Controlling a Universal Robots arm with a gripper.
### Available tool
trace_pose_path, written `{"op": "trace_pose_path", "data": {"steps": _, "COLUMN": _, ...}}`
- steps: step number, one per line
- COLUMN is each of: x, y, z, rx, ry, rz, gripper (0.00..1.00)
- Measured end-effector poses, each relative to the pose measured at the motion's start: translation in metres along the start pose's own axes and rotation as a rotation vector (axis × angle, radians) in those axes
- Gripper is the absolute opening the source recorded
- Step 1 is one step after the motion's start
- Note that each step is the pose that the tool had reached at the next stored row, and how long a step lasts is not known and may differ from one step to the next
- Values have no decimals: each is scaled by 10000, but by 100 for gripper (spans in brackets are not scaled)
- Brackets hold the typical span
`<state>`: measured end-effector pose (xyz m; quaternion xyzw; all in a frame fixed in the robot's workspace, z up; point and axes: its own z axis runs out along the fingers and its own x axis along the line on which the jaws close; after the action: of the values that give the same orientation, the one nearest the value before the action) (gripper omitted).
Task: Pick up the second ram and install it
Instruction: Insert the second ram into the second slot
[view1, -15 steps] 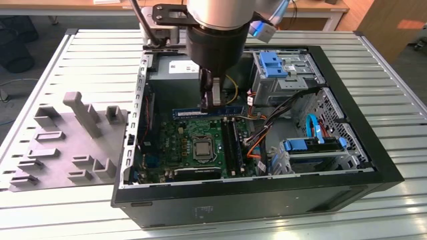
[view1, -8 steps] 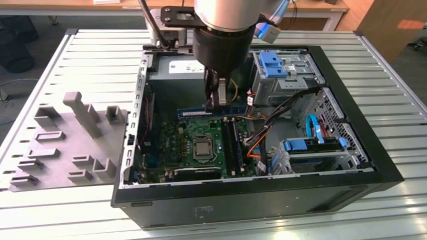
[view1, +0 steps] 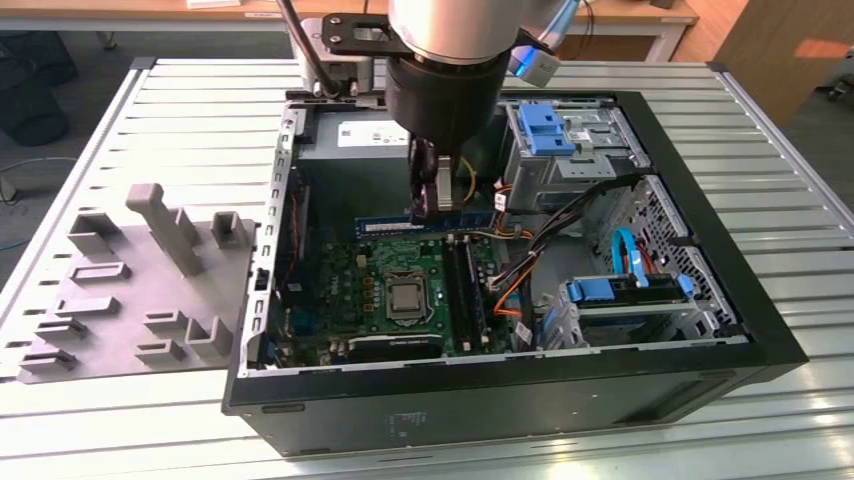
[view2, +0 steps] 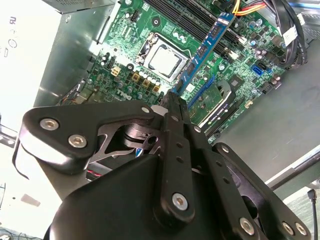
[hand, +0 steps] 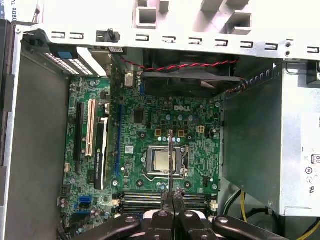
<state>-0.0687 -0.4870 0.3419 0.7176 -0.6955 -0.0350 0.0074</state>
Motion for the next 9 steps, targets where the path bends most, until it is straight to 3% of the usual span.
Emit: {"op": "trace_pose_path", "data": {"steps": 9, "x": 0, "y": 0, "z": 1, "rx": 1, "ry": -2, "rz": 34, "gripper": 11}}
